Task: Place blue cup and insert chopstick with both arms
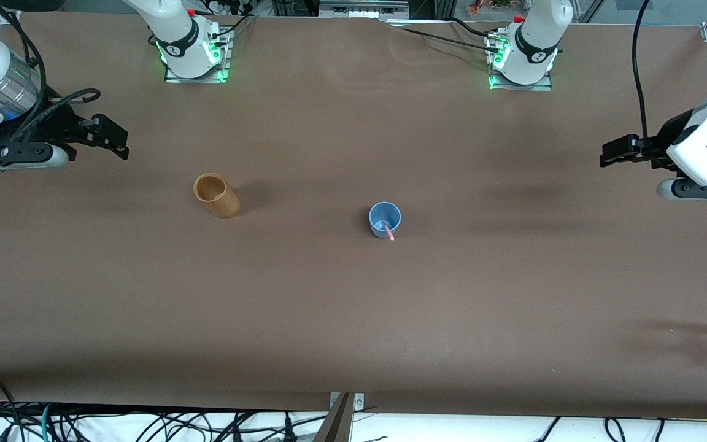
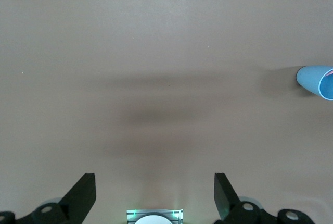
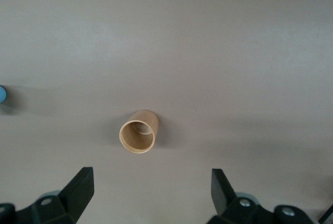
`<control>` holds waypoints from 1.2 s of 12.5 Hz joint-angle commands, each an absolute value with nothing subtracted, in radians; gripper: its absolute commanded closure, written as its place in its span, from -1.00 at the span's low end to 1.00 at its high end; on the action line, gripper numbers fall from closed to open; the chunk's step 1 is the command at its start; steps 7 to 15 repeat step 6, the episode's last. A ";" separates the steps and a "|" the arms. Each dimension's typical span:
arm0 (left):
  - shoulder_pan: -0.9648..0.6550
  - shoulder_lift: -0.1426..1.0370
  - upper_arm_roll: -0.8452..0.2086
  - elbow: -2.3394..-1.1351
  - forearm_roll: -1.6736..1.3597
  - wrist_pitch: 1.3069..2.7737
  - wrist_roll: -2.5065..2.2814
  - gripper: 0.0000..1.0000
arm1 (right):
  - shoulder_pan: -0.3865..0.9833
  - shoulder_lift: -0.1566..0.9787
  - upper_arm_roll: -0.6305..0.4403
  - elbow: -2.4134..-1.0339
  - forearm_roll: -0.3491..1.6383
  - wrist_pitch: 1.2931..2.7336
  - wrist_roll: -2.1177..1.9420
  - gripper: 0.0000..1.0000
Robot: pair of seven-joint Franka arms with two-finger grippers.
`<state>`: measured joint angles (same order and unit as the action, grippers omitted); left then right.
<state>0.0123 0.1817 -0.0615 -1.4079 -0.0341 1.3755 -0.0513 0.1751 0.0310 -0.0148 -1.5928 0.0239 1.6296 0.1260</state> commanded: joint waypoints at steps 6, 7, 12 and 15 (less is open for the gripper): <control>0.012 0.178 -0.066 -1.411 -0.020 1.385 -0.031 -1.00 | 0.172 0.026 -0.009 -1.583 0.014 1.628 0.120 -1.00; 0.012 0.178 -0.066 -1.411 -0.020 1.385 -0.031 -1.00 | 0.172 0.026 -0.009 -1.583 0.014 1.628 0.120 -1.00; 0.012 0.178 -0.066 -1.411 -0.020 1.385 -0.031 -1.00 | 0.172 0.026 -0.009 -1.583 0.014 1.628 0.120 -1.00; 0.012 0.178 -0.066 -1.411 -0.020 1.385 -0.031 -1.00 | 0.172 0.026 -0.009 -1.583 0.014 1.628 0.120 -1.00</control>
